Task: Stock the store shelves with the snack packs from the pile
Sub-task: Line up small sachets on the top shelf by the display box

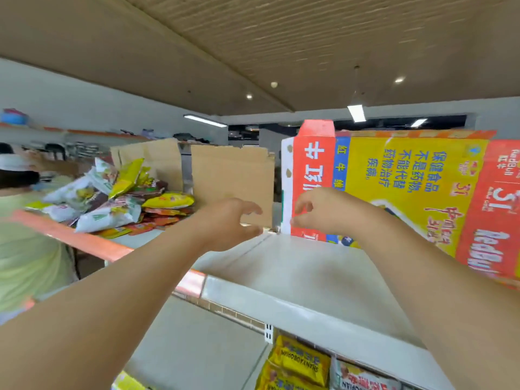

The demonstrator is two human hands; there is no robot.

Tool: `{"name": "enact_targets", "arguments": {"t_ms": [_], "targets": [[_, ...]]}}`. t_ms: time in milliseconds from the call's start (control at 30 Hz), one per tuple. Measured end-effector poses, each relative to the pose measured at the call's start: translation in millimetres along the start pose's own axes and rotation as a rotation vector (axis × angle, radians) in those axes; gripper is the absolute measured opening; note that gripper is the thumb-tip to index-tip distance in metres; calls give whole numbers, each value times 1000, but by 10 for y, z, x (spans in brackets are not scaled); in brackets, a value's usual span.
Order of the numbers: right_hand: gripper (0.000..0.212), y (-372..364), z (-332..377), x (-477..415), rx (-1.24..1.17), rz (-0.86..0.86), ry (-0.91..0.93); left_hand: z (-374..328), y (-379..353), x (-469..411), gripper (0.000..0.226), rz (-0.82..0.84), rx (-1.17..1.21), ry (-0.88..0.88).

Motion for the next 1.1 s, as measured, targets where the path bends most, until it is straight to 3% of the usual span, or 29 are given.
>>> {"name": "enact_targets", "arguments": {"t_ms": [267,433,667,767,1000,1100], "targets": [[25,-736,1304,-1217,39,133,60,2065,-24,-45,51,54,16,179],[30,-1219,1728,-1705,106,237,73,2734,-169,-17,47,70,14,214],[46,-1756,1826,-2165,180,395,22,3014,-287,-123,54,93,-43,210],[53,-1946,1745,-2282,104,391,0,2991,-334,-216,57,133,-126,196],[41,-1975,1604,-2305,70,335,-9,2967,-369,-241,45,91,-182,177],[32,-1919,1568,-2268,44,334,-25,2943,-316,-216,29,32,-125,154]]}}
Point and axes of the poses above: each hand's wrist, its own x-axis away from the middle knuckle, its own y-axis out of the back of the hand, z = x × y, the point moved 8 cm from there along -x, towards the middle knuckle, and after that the axes turned 5 degrees about z, right-handed, at the moved point
